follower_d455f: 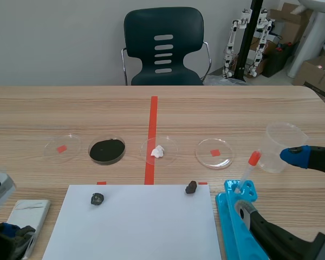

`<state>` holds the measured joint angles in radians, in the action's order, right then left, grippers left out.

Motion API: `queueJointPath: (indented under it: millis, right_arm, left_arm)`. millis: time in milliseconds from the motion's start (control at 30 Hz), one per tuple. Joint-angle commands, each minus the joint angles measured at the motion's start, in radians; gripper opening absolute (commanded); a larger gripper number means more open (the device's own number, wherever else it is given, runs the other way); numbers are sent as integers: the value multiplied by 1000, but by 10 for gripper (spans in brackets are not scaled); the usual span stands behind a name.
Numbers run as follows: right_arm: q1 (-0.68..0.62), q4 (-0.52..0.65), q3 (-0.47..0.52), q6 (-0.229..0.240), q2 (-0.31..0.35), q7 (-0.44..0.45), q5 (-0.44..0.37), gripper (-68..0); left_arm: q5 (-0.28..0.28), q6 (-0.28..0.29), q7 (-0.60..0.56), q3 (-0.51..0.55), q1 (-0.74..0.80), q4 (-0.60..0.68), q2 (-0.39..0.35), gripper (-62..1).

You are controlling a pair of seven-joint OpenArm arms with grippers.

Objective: Rub the mineral on the streak plate below the first streak

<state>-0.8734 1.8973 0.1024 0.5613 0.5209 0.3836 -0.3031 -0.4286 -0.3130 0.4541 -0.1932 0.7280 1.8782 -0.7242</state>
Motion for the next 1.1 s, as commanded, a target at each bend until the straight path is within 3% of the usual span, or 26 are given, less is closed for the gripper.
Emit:
queueJointPath:
  millis: [0,267,533,967,1067]
  right_arm:
    - [9,15,-1,0,0,16,-14,4]
    - [9,15,-1,0,0,16,-14,4]
    - [9,15,-1,0,0,16,-14,4]
    - [9,15,-1,0,0,15,-14,4]
    - [9,15,-1,-1,0,16,-14,4]
  left_arm:
    - [2,-2,64,0,-37,15,26,-539]
    - [-6,-9,422,31,-182,13,105,-539]
    - [-11,-10,634,95,-282,-18,170,-539]
    - [-69,-5,673,112,-383,-163,190,-539]
    - [-79,18,670,115,-408,-205,203,-539]
